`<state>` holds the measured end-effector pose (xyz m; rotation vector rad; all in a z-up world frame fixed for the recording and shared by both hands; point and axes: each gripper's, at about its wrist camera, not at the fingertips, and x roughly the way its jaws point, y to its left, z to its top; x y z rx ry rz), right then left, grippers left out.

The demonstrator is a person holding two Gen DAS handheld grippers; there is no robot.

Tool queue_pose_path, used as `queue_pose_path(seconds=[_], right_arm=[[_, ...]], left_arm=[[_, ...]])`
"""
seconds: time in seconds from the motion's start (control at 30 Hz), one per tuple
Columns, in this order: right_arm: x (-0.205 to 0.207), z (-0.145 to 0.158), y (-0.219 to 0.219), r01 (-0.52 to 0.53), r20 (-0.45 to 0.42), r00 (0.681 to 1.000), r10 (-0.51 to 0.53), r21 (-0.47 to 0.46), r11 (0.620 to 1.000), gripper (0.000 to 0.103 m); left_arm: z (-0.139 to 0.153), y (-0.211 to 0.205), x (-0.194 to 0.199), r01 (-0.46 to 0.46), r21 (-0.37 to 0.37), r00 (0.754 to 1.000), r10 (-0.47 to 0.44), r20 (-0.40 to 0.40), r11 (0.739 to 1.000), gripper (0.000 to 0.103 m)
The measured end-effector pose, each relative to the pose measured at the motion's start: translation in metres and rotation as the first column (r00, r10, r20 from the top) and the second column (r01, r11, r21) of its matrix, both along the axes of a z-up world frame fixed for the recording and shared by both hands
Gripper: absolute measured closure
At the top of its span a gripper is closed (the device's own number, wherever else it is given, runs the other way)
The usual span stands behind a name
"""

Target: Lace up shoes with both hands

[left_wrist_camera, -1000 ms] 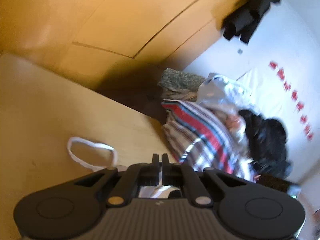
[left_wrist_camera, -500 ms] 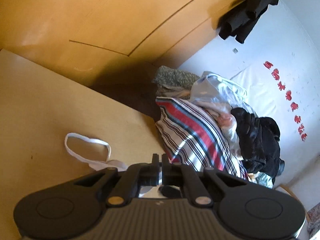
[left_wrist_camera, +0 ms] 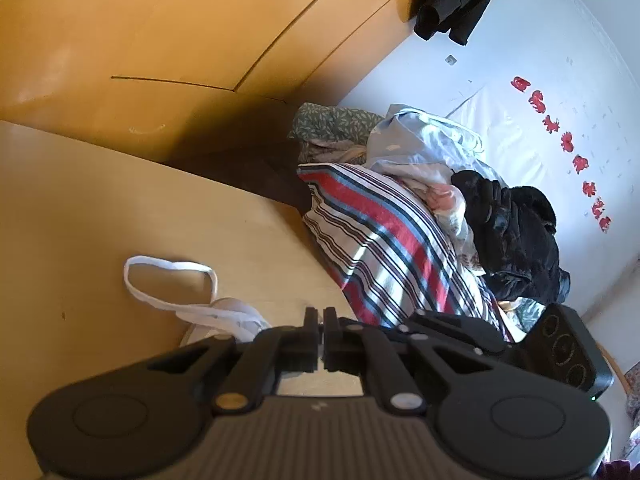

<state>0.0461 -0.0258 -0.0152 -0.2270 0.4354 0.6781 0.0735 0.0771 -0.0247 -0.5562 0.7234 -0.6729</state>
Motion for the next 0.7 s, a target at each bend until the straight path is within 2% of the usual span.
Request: queue_pose_path(seconds=[0.23, 0.37, 0.7], right_arm=[[-0.004, 0.003, -0.003, -0.022, -0.002, 1.000, 0.022, -0.041, 0.999, 0.089], [0.006, -0.007, 0.004, -0.017, -0.016, 1.000, 0.016, -0.046, 0.999, 0.097], [0.007, -0.010, 0.004, 0.000, -0.039, 0.999, -0.002, -0.053, 0.999, 0.100]], left_arm=[[-0.001, -0.002, 0.000, 0.010, 0.008, 1.000, -0.010, 0.003, 1.000, 0.101], [-0.001, -0.003, 0.000, 0.010, 0.013, 1.000, -0.010, 0.002, 1.000, 0.101], [-0.001, -0.003, 0.000, 0.012, 0.017, 1.000, -0.012, 0.002, 1.000, 0.099]])
